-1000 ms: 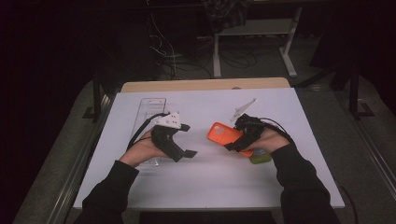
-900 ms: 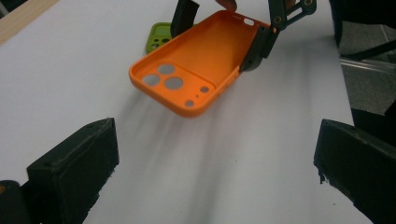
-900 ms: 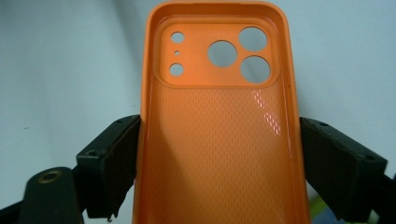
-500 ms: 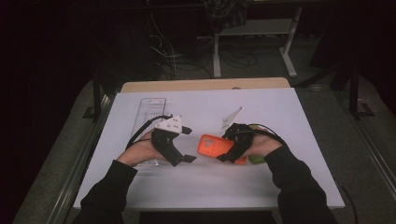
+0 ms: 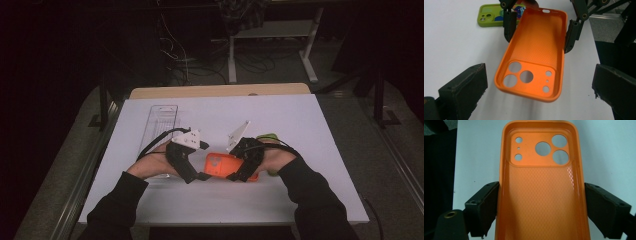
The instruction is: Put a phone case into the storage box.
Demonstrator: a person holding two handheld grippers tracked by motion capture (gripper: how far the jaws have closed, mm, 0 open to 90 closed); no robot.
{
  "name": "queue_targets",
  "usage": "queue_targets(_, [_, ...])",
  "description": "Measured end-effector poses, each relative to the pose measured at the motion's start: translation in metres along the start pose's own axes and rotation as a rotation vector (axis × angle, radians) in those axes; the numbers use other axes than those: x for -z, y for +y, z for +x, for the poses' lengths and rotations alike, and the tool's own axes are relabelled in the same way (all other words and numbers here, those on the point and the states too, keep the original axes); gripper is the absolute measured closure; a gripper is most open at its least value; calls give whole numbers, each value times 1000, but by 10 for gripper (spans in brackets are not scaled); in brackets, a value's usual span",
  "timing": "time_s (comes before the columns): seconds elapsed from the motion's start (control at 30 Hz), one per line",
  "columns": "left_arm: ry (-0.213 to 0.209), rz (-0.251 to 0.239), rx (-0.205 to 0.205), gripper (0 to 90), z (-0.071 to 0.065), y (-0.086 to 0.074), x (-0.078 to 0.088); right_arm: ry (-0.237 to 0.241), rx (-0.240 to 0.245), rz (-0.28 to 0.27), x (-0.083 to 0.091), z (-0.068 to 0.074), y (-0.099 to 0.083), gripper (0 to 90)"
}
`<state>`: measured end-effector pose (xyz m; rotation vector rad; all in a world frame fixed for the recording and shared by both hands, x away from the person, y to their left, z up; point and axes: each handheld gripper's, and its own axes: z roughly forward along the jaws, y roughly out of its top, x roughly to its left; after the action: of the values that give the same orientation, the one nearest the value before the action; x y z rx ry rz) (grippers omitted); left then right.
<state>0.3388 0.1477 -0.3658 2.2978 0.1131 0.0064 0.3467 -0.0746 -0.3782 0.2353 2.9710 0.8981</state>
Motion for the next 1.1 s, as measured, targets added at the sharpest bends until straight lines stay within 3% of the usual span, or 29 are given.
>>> queue_targets(0.33, [-10,72,-57,0,-3,1,-14,19,39,-8,-3,7,6,151])
queue_targets(0.7, [-28,112,-51,0,-7,1,-23,51,68,-29,-1,13,11,151])
queue_targets(1.1, [-37,146,-55,53,-10,0,-31,40,94,-29,2,14,14,151])
